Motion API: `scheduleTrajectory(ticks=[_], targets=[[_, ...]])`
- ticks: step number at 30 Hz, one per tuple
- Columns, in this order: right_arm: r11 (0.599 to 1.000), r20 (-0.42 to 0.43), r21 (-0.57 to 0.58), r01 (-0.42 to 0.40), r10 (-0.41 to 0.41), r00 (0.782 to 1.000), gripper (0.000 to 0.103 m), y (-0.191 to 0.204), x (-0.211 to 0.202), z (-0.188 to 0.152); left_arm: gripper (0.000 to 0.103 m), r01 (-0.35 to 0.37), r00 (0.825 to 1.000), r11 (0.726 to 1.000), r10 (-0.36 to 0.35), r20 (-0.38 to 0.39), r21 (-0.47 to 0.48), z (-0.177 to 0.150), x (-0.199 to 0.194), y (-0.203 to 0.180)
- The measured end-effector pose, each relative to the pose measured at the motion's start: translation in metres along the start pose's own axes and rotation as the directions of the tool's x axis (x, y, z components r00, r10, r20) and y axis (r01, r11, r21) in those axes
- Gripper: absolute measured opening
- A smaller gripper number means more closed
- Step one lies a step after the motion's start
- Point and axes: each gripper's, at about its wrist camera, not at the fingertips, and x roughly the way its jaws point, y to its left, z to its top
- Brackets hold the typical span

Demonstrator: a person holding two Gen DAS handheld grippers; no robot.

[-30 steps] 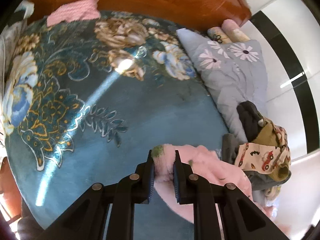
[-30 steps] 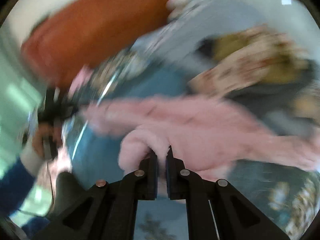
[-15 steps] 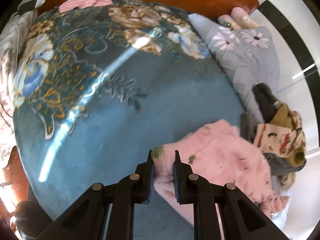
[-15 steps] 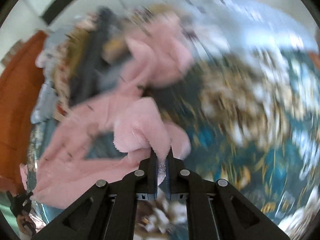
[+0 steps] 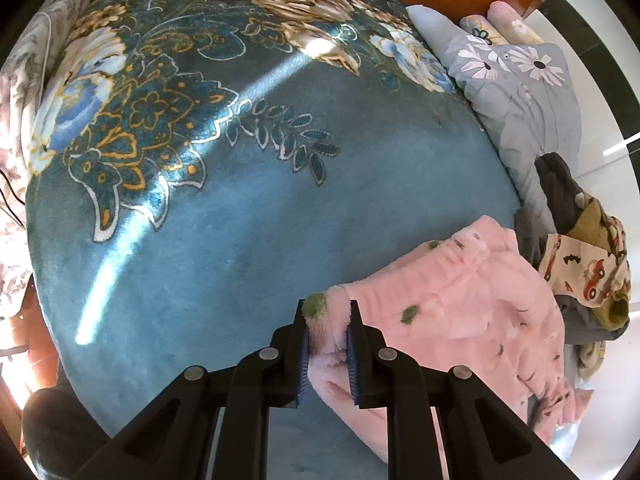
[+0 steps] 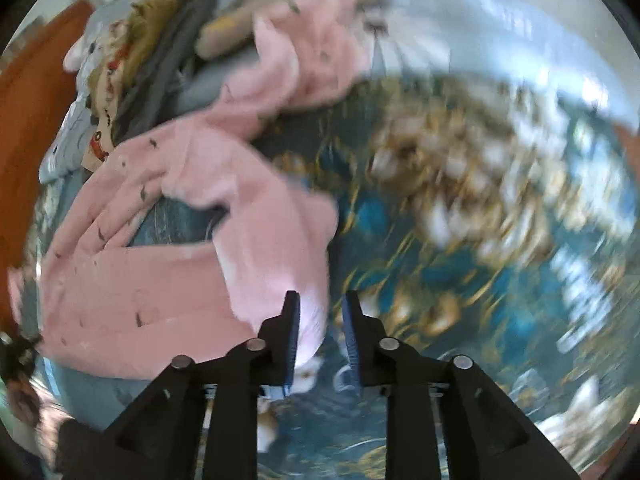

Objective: Fold clothes

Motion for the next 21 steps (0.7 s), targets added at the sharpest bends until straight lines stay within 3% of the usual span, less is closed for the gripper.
scheduleTrajectory(ticks=[1, 3, 8, 12, 21], targets=[[1.000, 0.040, -0.004, 0.007, -0.007, 0.999, 0.039, 0.001, -0.007, 0.007, 0.017, 0.000, 1.000, 1.000, 0.000, 0.000, -0.007, -0.001, 0.002, 0.000], [1.000, 0.079, -0.015, 0.002, -0.001, 0.997, 0.045, 0.011, -0.005, 0.020, 0.019, 0.002, 1.000, 1.000, -0.002, -0.010, -0.018, -0.003, 0.007, -0.002], [0.985, 0.006, -0.167, -0.044, 0.046, 0.999, 0.045, 0.081, 0.047, 0.040, 0.024, 0.042, 0.999, 0.997, -0.044, -0.025, -0.067, -0.008, 0.004, 0.004], [0.944, -0.016, -0.331, -0.012, 0.007, 1.000, 0.045, 0.138, 0.085, 0.043, 0.029, 0.091, 0.995, 0.985, -0.096, -0.029, -0.144, -0.012, 0.001, 0.015], [0.891, -0.020, -0.448, 0.081, -0.101, 0.995, 0.045, 0.164, 0.120, 0.047, 0.038, 0.088, 0.993, 0.990, -0.096, -0.072, -0.115, -0.031, 0.014, 0.013]])
